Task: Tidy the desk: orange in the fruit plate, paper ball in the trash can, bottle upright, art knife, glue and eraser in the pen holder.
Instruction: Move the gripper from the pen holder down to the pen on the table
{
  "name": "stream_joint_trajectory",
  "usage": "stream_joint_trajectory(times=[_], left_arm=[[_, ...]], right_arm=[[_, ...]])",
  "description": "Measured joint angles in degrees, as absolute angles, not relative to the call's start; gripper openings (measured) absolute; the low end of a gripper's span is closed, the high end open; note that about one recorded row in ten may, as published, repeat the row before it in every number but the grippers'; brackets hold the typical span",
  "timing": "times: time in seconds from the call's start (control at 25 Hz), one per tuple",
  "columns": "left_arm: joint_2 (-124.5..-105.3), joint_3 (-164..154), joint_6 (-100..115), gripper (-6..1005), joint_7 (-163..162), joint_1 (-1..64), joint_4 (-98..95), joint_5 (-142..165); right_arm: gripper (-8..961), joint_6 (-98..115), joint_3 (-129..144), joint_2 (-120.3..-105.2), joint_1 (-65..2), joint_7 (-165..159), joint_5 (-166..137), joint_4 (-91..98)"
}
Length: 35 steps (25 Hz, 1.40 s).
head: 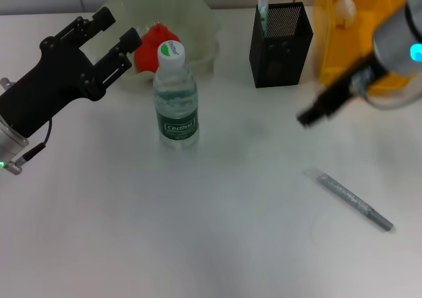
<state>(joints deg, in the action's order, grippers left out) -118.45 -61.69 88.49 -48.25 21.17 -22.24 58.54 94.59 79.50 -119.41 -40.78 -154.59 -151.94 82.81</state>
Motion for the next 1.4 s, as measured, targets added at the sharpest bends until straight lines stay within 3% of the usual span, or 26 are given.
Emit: stream_joint_trajectory(times=[0.36, 1.24, 1.4], left_arm=[[-118.54, -61.7, 88.41, 591, -48.25, 21.7, -22.19, 58.53], [-118.65, -61.75, 88.5, 591, -48.25, 21.58, -22.03, 58.54], [-118.66, -61.79, 88.51, 591, -48.25, 21.51, -21.96, 58.54]], right_arm=[[566, 98.31, 87.66, -119.43, -36.76, -155.69, -153.28, 80.08], [563, 93.29, 91.34, -119.53, -37.16, -155.68, -155.88, 70.25], [485, 93.09, 91.37, -119.56, -37.48, -155.71, -155.75, 69.3]])
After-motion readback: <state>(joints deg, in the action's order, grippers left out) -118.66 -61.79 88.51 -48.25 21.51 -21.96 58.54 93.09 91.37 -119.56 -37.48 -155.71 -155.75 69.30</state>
